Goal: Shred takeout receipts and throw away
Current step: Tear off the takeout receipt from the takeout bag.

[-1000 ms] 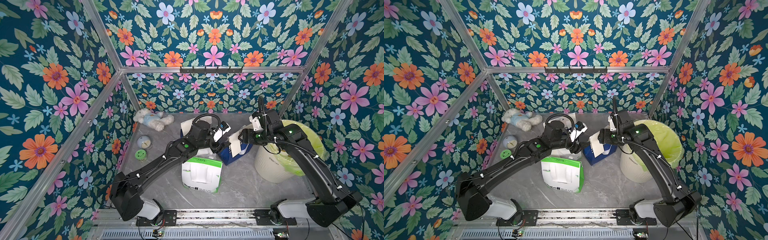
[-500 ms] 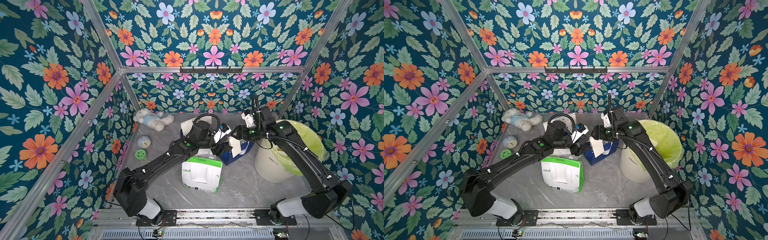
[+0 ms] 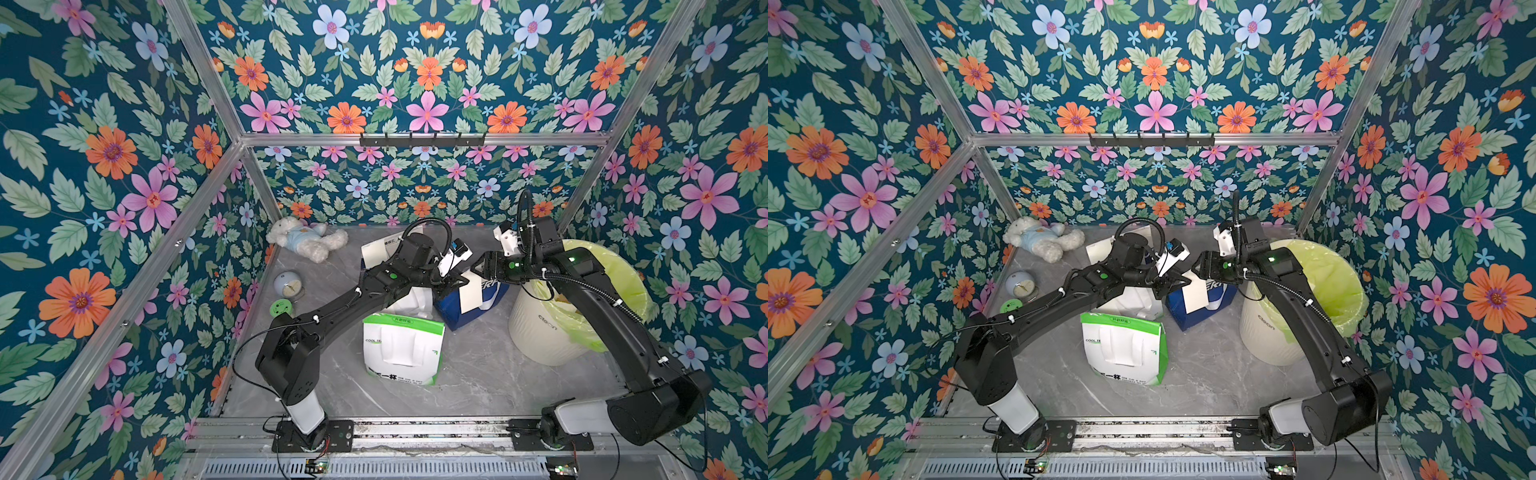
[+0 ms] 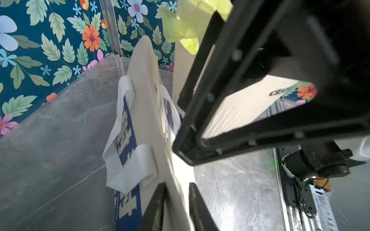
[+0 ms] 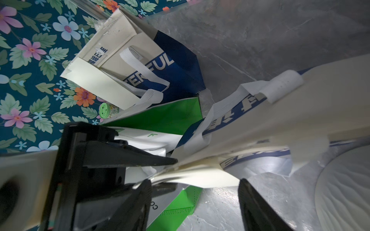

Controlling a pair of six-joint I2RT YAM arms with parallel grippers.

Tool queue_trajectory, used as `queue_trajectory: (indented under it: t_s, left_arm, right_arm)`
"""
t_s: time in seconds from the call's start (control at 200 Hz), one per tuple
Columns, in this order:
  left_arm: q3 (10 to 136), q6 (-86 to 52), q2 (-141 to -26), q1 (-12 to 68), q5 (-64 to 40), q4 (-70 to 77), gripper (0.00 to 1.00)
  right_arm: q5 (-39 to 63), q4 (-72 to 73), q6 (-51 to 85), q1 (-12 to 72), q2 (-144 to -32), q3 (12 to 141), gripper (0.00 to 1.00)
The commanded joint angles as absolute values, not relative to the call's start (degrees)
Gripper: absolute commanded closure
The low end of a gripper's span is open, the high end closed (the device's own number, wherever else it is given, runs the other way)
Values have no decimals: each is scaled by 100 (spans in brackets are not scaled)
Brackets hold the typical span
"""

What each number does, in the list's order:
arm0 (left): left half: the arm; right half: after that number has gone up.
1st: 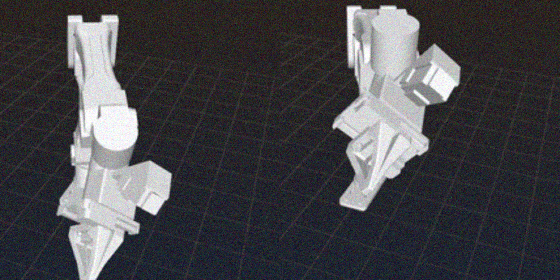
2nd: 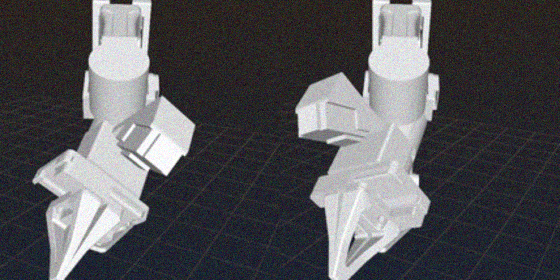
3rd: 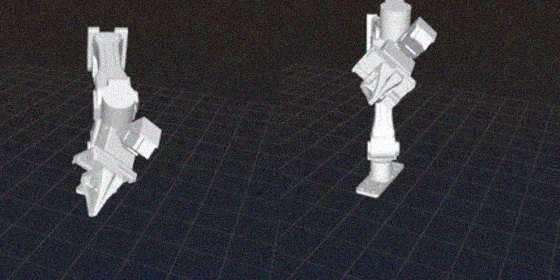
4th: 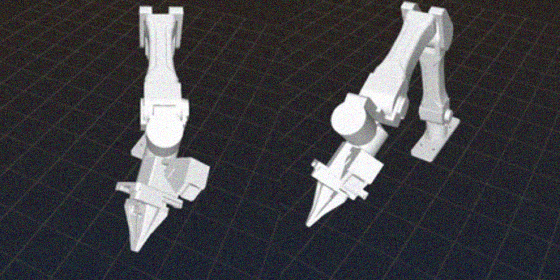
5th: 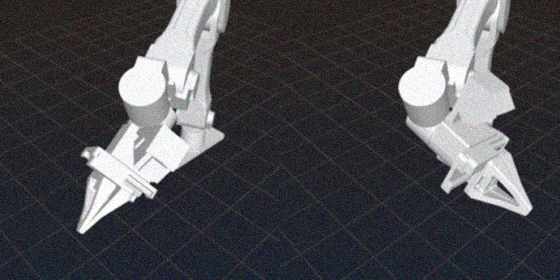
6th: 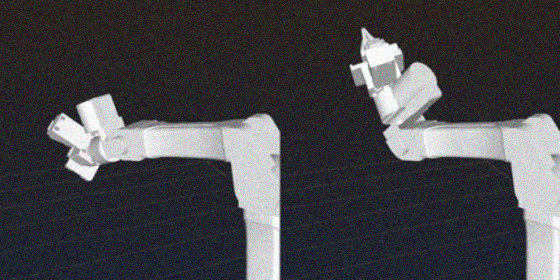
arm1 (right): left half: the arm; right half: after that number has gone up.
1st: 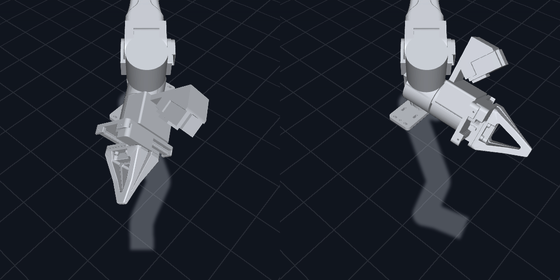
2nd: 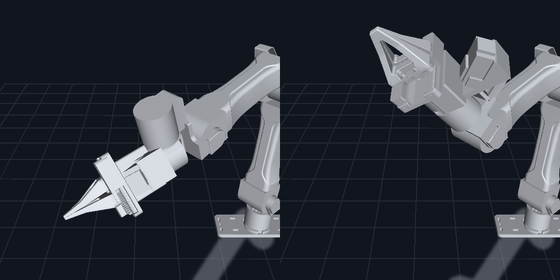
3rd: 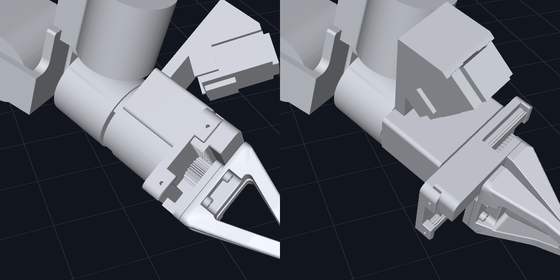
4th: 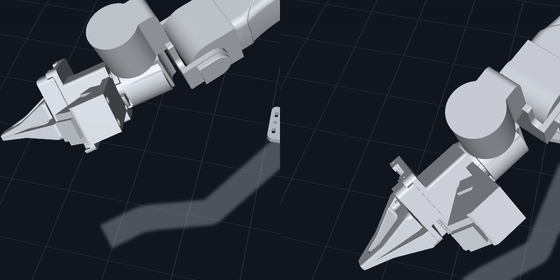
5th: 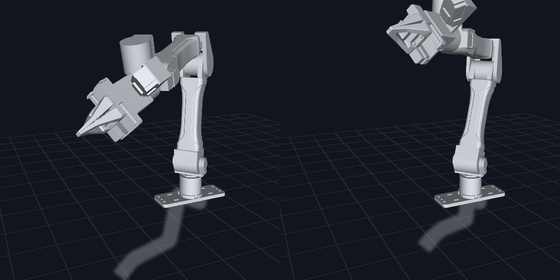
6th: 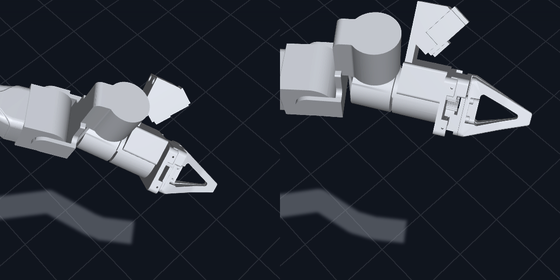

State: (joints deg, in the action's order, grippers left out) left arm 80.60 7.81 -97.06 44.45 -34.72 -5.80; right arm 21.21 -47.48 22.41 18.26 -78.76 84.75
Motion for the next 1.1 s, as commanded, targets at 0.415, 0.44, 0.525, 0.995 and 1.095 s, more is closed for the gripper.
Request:
queue_trajectory:
  t_s: [0.415, 0.44, 0.525, 0.995, 1.095]
  left_arm:
    - [7442, 88, -9545, 4021, -4804, 615, 100]
    - [7428, 96, -9545, 4022, -4826, 614, 100]
    - [7399, 110, -9534, 4016, -4904, 639, 100]
    - [7329, 79, -9553, 4002, -4913, 714, 100]
    - [7339, 88, -9576, 4009, -4913, 694, 100]
  right_arm:
    - [3421, -3469, 2099, 1816, -7691, 7721, 33]
    - [3420, -3455, 2076, 1813, -7686, 7714, 33]
    - [3338, -3532, 1931, 1816, -7674, 7726, 37]
    - [2638, -4230, 1415, 1817, -7570, 7631, 38]
    - [2667, -4224, 1405, 1816, -7591, 7598, 38]
